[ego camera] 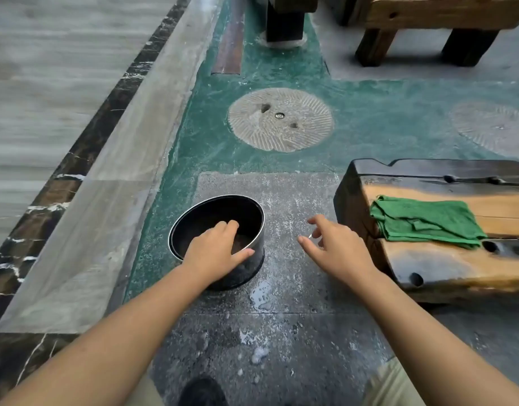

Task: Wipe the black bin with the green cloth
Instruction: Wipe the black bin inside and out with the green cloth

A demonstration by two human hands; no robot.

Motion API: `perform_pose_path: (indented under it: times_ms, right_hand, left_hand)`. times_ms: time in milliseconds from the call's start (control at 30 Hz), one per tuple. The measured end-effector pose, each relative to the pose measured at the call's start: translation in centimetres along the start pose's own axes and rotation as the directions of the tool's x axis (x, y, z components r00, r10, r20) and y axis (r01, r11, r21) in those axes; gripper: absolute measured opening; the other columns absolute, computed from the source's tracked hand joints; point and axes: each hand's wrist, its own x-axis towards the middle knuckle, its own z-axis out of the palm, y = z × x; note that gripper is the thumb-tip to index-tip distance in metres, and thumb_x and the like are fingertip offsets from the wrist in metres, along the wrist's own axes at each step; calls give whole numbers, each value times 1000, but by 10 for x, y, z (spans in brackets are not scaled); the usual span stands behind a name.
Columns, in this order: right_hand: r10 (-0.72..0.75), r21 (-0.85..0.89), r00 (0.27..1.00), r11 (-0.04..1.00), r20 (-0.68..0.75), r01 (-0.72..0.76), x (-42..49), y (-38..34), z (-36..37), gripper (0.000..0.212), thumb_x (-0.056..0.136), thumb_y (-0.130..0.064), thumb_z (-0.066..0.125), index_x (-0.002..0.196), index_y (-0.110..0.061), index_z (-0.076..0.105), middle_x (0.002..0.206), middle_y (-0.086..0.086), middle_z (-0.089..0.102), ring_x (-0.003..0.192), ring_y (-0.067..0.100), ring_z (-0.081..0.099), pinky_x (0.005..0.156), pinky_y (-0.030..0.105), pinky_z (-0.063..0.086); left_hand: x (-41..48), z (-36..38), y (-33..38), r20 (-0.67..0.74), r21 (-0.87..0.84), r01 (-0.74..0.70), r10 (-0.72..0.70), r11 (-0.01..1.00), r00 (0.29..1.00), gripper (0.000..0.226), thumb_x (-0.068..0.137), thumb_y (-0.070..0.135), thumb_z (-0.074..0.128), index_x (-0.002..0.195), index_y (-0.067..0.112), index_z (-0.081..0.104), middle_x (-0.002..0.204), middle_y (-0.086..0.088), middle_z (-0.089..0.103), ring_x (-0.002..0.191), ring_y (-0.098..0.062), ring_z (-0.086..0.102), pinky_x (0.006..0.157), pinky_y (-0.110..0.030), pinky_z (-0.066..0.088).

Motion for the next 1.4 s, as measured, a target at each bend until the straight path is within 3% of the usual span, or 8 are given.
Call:
perform_pose_path:
  times_ms: [267, 533, 667, 833, 1000, 1133, 1267, 1400]
  right_hand:
    - [14, 39, 989, 999, -148, -9, -17, 17, -32, 43, 90, -42, 59, 127, -20, 54, 110, 0, 70, 99, 20, 67, 76, 38, 53]
    - [156, -26, 952, 985, -264, -169, -39, 63, -63, 43, 88, -30, 67, 124, -7, 59, 116, 15, 61, 111, 37, 55, 91, 45, 46]
    - [254, -106, 931, 951, -262, -290, -42, 80, -69, 61, 85, -40, 68, 133, -6, 53, 134, 22, 50, 125, 40, 44, 105, 48, 37]
    - [364, -154, 910, 905, -201, -396, -35, 87, -64, 84, 86, -63, 56, 147, -9, 36, 153, 26, 33, 143, 40, 28, 116, 51, 25]
    - [419, -196, 888, 870, -188, -452, -28, 90, -50, 99, 82, -73, 48, 152, -7, 25, 150, 26, 37, 139, 41, 32, 114, 51, 29]
    - [419, -285, 886, 841, -197, -461, -23, 85, -40, 101, 79, -68, 58, 152, -7, 23, 143, 27, 39, 134, 43, 35, 111, 52, 31]
    - [379, -243, 869, 853, -317, -461, -21, 78, -29, 80, 74, -44, 75, 136, -6, 43, 125, 24, 48, 118, 43, 44, 100, 54, 39]
    - [331, -205, 863, 880, -381, -428, -24, 72, -21, 57, 69, -30, 78, 117, -10, 54, 115, 19, 52, 108, 40, 47, 88, 51, 40]
  left_hand:
    - [-4, 23, -14, 70, -59, 37, -33, 998, 997, 58, 83, 62, 57, 124, 22, 51, 110, 3, 59, 98, -23, 62, 76, -41, 54]
    - [23, 10, 28, -59, -171, -112, 104, 979, 993, 45, 84, 56, 60, 114, 23, 56, 96, 5, 63, 89, -21, 63, 72, -40, 54]
    - [33, 16, 42, -86, -181, -123, 109, 976, 990, 38, 85, 50, 63, 110, 22, 56, 96, 4, 61, 89, -21, 62, 68, -36, 51]
    - [36, 41, 30, 60, -84, -29, 34, 996, 998, 45, 86, 46, 64, 118, 15, 52, 108, -6, 55, 101, -29, 60, 74, -42, 52]
    - [27, 63, 13, 190, 35, -18, 11, 999, 982, 40, 88, 44, 61, 113, 16, 47, 112, -6, 56, 100, -32, 62, 73, -43, 51]
    - [26, 70, 4, 205, 56, -47, 35, 997, 978, 31, 88, 39, 61, 104, 15, 50, 108, -6, 62, 99, -33, 64, 71, -41, 49]
    - [29, 73, 2, 149, 59, -35, 26, 998, 988, 23, 89, 32, 60, 102, 14, 55, 103, -7, 57, 96, -32, 61, 67, -40, 47]
    - [31, 72, 1, 150, 88, -51, 37, 995, 988, 7, 91, 15, 54, 97, 12, 57, 100, -9, 59, 96, -33, 62, 68, -41, 48]
